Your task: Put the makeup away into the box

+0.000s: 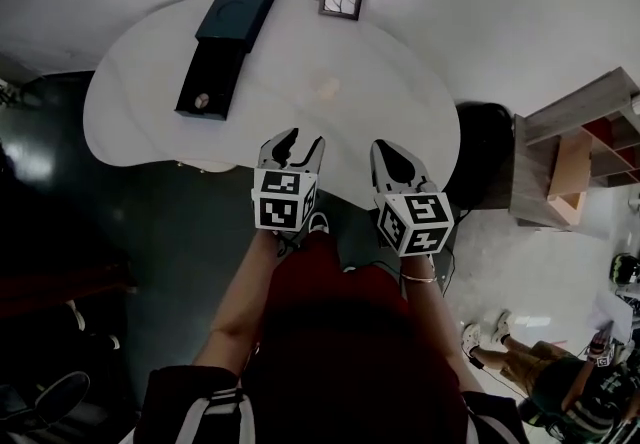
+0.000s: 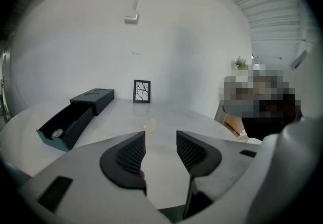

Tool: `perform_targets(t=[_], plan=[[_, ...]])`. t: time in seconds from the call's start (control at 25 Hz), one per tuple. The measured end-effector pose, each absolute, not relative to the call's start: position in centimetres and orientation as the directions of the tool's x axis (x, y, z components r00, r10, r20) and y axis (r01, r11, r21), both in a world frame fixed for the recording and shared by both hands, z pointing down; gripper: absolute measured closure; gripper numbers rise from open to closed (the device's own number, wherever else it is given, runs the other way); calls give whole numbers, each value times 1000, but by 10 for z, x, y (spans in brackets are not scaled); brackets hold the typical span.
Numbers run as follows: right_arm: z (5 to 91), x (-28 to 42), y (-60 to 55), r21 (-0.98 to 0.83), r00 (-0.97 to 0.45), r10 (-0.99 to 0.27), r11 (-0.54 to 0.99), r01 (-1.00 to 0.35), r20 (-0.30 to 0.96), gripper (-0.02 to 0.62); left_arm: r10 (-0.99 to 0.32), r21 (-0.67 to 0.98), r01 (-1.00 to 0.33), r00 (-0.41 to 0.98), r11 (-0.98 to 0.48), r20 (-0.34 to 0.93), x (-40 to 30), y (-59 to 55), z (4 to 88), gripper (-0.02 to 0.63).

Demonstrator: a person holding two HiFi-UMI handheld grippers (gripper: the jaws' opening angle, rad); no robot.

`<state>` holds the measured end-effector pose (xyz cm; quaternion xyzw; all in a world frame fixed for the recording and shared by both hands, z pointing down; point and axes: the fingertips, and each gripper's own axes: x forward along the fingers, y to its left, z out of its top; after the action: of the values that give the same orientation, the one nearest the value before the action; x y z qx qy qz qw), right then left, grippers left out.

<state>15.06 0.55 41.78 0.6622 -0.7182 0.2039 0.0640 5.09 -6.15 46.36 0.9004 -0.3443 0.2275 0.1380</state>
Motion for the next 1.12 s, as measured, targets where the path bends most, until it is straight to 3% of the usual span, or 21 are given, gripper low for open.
perform_targets(t=[0.6, 1.12], plan=[[438, 157, -47, -207, -40, -908, -52, -977, 418, 581, -454, 40, -584, 671, -811, 587, 88, -126, 512, 379], [445, 183, -63, -214, -25, -899, -77, -974, 438, 581, -449, -7, -570, 639, -822, 625, 121, -164, 534, 365]])
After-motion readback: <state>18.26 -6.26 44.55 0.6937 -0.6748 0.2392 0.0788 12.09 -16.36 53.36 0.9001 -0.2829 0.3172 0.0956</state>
